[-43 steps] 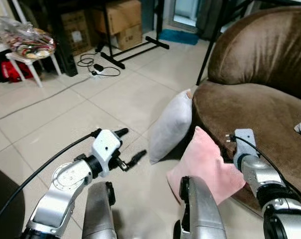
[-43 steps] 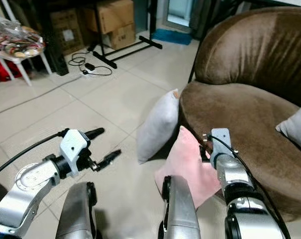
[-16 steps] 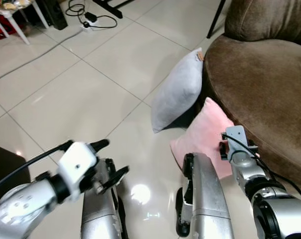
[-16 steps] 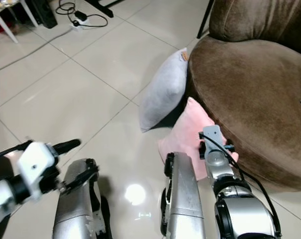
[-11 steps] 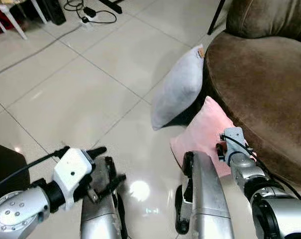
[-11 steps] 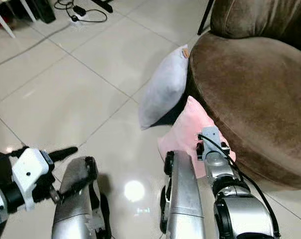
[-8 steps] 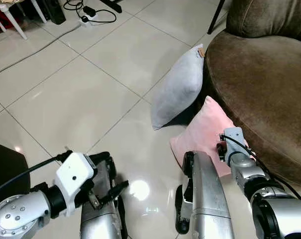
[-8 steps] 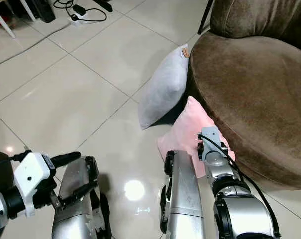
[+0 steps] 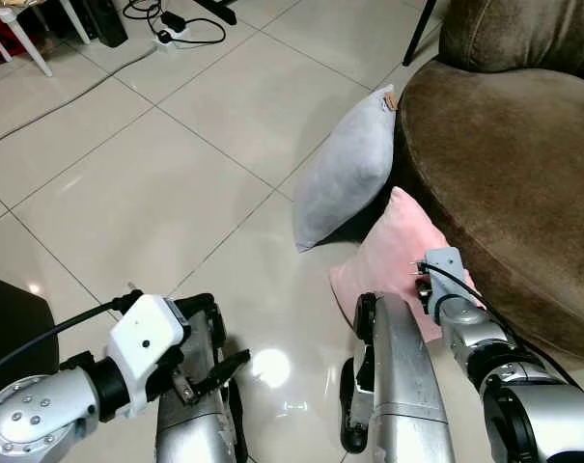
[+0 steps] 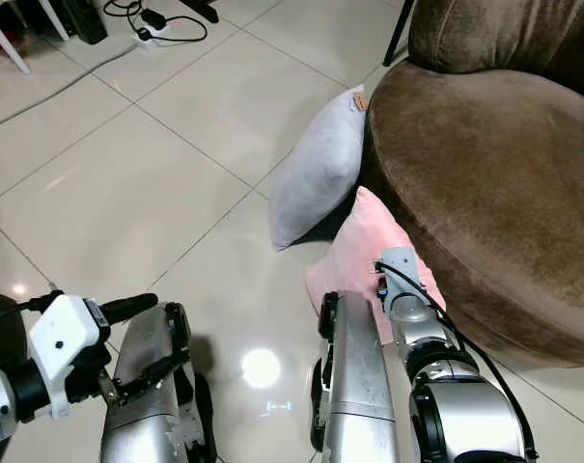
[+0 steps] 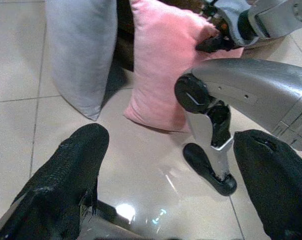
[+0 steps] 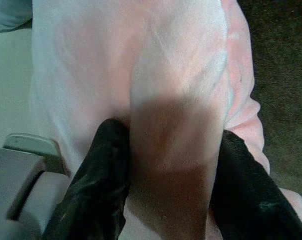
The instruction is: Move the pillow to the sofa from floor
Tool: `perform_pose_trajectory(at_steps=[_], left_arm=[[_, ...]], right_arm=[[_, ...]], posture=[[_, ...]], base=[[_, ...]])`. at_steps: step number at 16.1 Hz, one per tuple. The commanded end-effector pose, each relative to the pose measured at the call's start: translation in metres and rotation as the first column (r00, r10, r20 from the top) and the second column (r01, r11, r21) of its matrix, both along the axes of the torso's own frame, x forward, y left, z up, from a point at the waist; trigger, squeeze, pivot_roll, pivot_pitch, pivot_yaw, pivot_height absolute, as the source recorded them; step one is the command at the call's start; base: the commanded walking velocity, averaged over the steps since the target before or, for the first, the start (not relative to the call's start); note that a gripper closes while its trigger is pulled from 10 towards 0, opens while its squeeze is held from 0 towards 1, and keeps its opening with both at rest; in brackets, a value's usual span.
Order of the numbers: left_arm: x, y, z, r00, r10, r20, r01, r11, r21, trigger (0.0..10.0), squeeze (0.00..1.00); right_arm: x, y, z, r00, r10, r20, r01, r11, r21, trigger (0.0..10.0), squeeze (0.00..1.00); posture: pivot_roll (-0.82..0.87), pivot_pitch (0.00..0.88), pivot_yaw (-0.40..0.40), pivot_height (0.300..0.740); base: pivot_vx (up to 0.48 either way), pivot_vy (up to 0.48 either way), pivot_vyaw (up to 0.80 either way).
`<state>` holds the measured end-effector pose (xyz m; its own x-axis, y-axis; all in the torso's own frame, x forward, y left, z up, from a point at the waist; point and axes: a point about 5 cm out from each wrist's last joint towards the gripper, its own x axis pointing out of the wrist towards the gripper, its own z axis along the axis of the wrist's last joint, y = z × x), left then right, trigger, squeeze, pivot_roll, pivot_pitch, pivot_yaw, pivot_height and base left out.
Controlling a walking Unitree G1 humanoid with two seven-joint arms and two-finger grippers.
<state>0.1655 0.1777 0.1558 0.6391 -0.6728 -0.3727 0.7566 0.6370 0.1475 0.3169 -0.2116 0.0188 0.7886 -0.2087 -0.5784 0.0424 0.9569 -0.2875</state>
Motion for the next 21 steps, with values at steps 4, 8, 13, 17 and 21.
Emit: perform_pose_trajectory(at_steps=[4, 8, 13, 17, 21], left_arm=[[-0.002, -0.003, -0.003, 0.999, -0.017, -0.030, 0.017, 1.000, -0.004, 10.0, 0.00], [-0.002, -0.002, -0.004, 0.999, -0.013, -0.031, 0.013, 1.000, -0.002, 10.0, 0.00], [-0.004, -0.002, -0.005, 1.000, 0.002, -0.031, -0.002, 1.000, -0.002, 10.0, 0.00], [-0.011, 0.005, -0.010, 0.994, 0.102, -0.024, -0.102, 0.995, 0.003, 10.0, 0.00], [-0.014, 0.009, -0.018, 0.985, 0.170, -0.016, -0.170, 0.985, 0.005, 10.0, 0.00]], right_arm=[[-0.007, 0.005, -0.010, 0.998, 0.028, -0.058, -0.027, 0.999, 0.018, 0.0, 0.00], [-0.006, 0.010, -0.010, 0.997, 0.048, -0.060, -0.046, 0.999, 0.022, 0.0, 0.00], [-0.007, 0.016, -0.012, 0.992, 0.105, -0.069, -0.103, 0.994, 0.036, 0.0, 0.00], [-0.007, 0.035, -0.013, 0.948, 0.308, -0.076, -0.306, 0.951, 0.036, 0.0, 0.00], [0.001, 0.074, -0.002, 0.765, 0.643, -0.035, -0.644, 0.764, -0.038, 0.0, 0.00]], posture=[[0.16, 0.278, 0.021, 0.490], [0.16, 0.276, 0.019, 0.490], [0.16, 0.259, 0.010, 0.490], [0.15, 0.190, -0.018, 0.490], [0.15, 0.115, -0.049, 0.490]], base=[[0.000, 0.000, 0.00], [0.000, 0.000, 0.00], [0.000, 0.000, 0.00], [0.000, 0.000, 0.00], [0.000, 0.000, 0.00]])
